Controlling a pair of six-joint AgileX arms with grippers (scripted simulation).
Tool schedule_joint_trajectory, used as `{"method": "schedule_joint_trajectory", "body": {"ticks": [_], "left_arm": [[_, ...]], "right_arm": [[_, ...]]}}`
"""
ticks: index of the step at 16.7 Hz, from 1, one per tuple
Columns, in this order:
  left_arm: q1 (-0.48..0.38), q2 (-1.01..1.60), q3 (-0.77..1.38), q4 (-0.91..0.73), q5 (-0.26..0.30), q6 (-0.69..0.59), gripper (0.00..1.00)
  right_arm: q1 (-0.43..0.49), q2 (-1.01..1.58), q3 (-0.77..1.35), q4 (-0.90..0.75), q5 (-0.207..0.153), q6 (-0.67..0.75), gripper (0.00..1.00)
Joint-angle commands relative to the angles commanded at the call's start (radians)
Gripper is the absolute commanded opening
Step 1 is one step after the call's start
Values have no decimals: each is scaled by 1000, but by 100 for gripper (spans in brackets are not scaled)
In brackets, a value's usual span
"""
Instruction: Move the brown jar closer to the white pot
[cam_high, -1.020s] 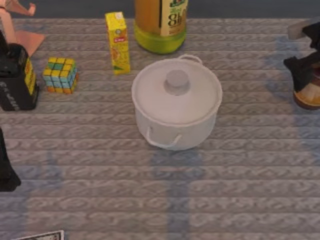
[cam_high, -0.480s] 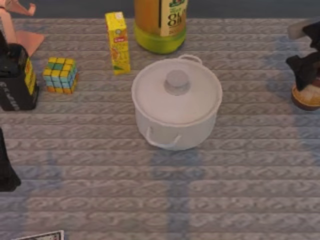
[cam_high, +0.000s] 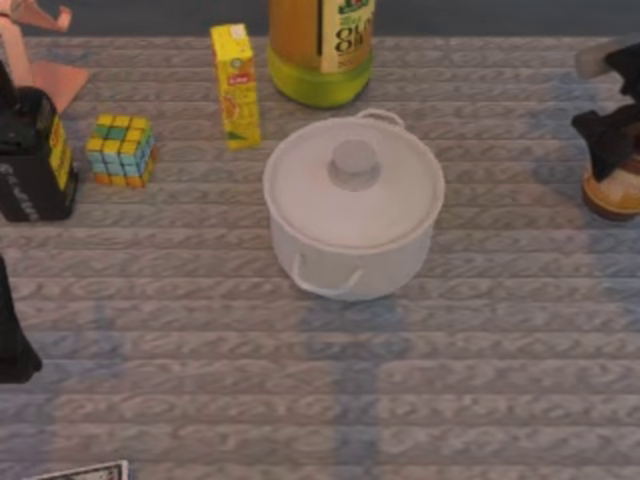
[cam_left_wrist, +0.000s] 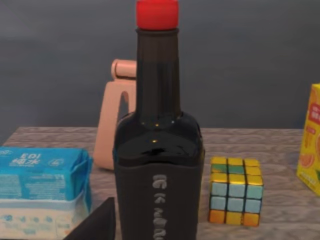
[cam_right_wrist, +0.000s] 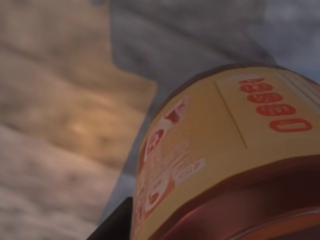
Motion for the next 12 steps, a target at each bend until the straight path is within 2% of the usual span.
{"method": "schedule_joint_trajectory", "body": {"ticks": [8,12], "left_arm": [[0,0,0,0,0,0,100],[0,0,0,0,0,0,100]], "right_arm": [[0,-2,-3,-1,0,2,0],[4,-119,-100,-28,-2,4,0]]}}
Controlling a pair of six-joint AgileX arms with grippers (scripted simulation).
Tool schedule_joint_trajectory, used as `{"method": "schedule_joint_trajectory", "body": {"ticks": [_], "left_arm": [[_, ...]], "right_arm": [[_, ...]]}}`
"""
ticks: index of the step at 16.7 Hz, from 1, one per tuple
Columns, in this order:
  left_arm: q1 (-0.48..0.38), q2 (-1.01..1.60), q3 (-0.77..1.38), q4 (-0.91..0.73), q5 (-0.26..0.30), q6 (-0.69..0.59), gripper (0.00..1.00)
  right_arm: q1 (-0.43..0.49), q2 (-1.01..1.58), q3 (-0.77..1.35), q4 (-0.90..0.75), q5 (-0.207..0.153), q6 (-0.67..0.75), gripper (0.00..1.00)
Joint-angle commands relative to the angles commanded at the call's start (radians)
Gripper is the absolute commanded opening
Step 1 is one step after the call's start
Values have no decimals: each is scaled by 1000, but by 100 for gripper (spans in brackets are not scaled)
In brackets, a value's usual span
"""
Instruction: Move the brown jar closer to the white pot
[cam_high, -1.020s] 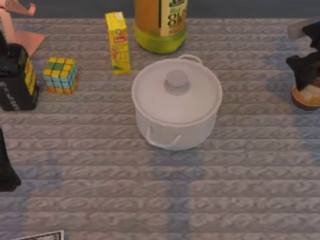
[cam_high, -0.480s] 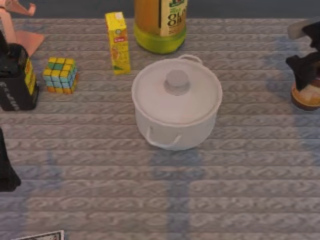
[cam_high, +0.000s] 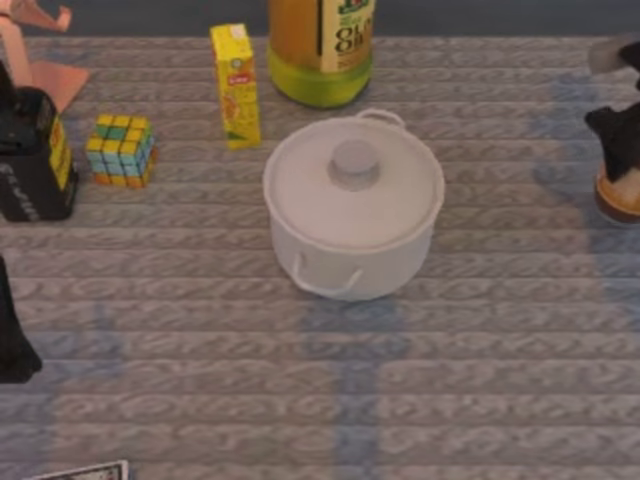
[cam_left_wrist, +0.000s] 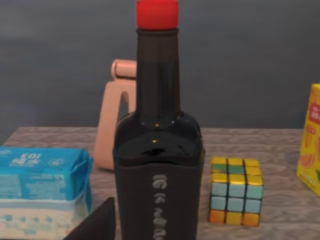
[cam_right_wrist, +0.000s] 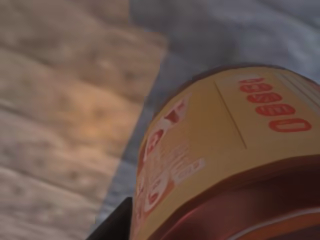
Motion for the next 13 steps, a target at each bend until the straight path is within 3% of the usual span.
{"method": "schedule_joint_trajectory", "body": {"ticks": [6,13], "left_arm": [[0,0,0,0,0,0,100],[0,0,0,0,0,0,100]], "right_arm": [[12,-307,-217,-67,-3,1,0],[10,-344,-252,-81,-3,5,0]]}}
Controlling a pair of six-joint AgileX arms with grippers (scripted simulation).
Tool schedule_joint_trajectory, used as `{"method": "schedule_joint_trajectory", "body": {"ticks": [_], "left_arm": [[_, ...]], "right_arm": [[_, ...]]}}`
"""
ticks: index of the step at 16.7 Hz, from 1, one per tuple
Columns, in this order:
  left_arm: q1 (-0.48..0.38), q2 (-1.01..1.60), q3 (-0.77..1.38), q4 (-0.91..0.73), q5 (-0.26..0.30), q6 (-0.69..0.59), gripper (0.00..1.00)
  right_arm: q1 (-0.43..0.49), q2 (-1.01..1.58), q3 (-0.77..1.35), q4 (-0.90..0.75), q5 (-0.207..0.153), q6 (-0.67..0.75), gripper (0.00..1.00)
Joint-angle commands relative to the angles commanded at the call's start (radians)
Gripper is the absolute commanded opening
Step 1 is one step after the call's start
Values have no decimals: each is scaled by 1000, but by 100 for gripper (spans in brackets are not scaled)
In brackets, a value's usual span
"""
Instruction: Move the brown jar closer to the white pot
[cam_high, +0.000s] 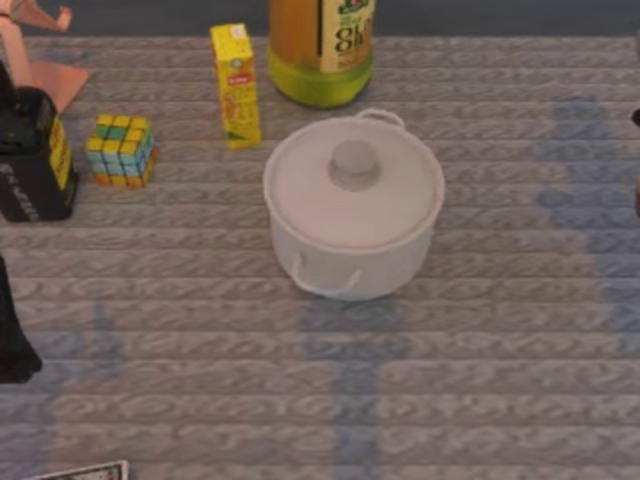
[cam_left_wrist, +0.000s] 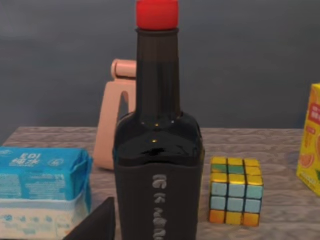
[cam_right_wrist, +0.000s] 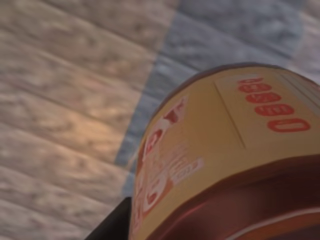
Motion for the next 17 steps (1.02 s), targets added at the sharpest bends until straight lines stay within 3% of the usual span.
{"method": "schedule_joint_trajectory", "body": {"ticks": [4,13,17], "left_arm": [[0,0,0,0,0,0,100],[0,0,0,0,0,0,100],[0,0,0,0,0,0,100]], "right_arm": [[43,53,37,3,0,109,0],[224,231,175,53,3,613,0],[248,253,188,61,3,666,0]]}}
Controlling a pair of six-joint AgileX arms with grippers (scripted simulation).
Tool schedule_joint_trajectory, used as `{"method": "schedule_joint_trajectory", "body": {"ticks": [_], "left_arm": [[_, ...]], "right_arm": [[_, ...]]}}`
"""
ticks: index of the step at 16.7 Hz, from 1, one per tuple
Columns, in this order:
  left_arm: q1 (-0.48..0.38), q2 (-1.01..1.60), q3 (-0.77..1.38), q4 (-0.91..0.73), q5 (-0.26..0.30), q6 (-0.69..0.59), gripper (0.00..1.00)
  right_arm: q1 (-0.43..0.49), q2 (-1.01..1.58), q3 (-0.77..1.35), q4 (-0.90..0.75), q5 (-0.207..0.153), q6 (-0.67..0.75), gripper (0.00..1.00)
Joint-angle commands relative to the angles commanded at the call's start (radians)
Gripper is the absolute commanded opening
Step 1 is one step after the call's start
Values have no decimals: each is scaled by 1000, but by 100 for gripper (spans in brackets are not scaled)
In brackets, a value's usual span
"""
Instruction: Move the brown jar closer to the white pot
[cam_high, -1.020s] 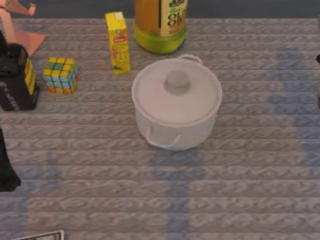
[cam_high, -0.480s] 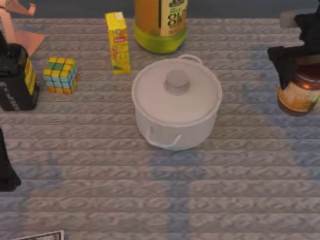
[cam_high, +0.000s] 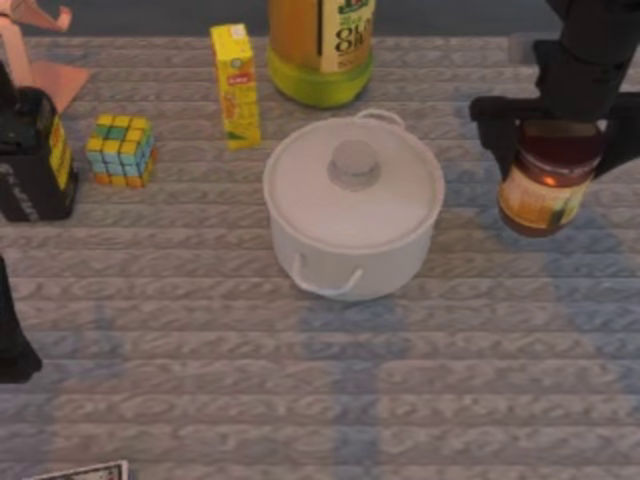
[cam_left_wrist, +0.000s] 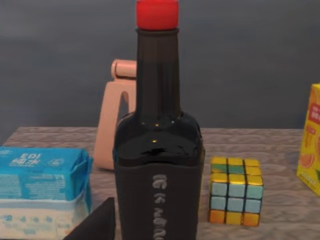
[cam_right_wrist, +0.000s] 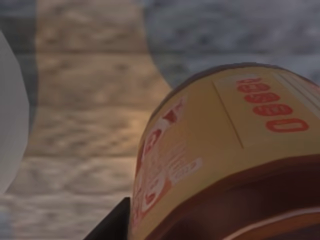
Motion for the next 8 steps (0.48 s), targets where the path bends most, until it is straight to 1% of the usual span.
{"method": "schedule_joint_trajectory", "body": {"ticks": [5,8], "left_arm": [[0,0,0,0,0,0,100],[0,0,0,0,0,0,100]], "right_arm": [[-5,-4,-21,16,-1,1,0],[-2,3,-105,113,0,2,0]]}}
